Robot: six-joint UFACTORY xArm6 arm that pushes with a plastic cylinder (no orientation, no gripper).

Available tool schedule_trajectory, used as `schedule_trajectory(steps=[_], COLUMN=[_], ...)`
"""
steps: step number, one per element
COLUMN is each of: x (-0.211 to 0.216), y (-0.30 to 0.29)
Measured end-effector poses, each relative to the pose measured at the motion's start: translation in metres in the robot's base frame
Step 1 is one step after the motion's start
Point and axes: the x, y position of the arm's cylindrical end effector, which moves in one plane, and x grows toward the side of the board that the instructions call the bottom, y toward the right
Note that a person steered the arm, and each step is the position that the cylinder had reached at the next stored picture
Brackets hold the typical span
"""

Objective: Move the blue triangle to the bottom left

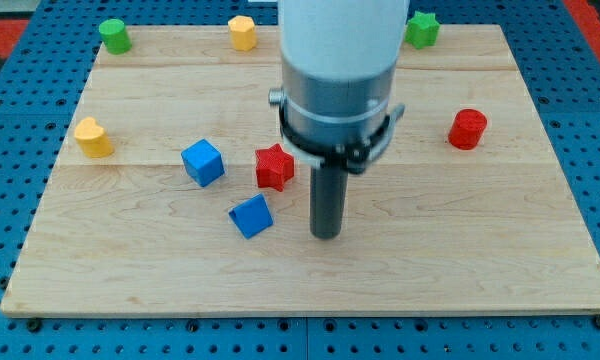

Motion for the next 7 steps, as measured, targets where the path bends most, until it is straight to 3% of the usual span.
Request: schedule_trajectory(steps=[2, 3, 4, 6, 7], x=[-0.011, 0.006, 0.009, 0.037, 0.034], y=[-0.171, -0.196, -0.114, -0.219, -0.204])
